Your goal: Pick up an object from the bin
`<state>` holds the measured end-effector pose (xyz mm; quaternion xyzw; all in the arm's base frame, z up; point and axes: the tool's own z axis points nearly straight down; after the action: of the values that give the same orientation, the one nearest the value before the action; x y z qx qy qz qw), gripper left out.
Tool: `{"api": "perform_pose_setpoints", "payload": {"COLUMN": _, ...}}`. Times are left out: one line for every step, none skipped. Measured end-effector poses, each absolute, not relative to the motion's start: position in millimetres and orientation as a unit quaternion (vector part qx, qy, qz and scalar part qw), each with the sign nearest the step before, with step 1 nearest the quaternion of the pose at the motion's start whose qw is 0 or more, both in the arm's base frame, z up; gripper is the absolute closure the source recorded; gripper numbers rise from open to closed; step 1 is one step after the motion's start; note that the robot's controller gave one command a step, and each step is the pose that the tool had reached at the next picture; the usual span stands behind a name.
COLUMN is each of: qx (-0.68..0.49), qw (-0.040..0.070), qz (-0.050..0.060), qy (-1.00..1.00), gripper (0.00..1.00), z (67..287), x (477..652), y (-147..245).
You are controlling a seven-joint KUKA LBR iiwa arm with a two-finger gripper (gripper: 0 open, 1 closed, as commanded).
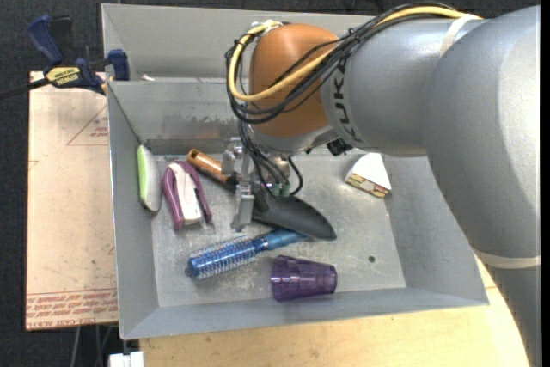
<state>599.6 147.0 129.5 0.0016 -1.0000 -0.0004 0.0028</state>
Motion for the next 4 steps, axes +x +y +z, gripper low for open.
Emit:
{"api": "perform_pose_setpoints", "payload": {"qx": 0.000, "qw": 0.000, "qz": -0.001, "qy": -1.000, "gripper": 0.00, "z": 135, "x": 601.3, "y": 146}}
{"api": "perform_pose_setpoints", "payload": {"qx": 0.127, "qw": 0.000, "qz": -0.001, "qy": -0.992, "gripper": 0.00, "z": 102, "x": 542.7, "y": 140}}
{"api": "perform_pose_setpoints", "payload": {"qx": 0.151, "qw": 0.001, "qz": -0.001, "qy": -0.989, "gripper": 0.00, "z": 77, "x": 509.7, "y": 129}}
{"api": "perform_pose_setpoints", "payload": {"qx": 0.260, "qw": 0.000, "qz": -0.002, "qy": -0.966, "gripper": 1.00, "z": 69, "x": 508.7, "y": 134}}
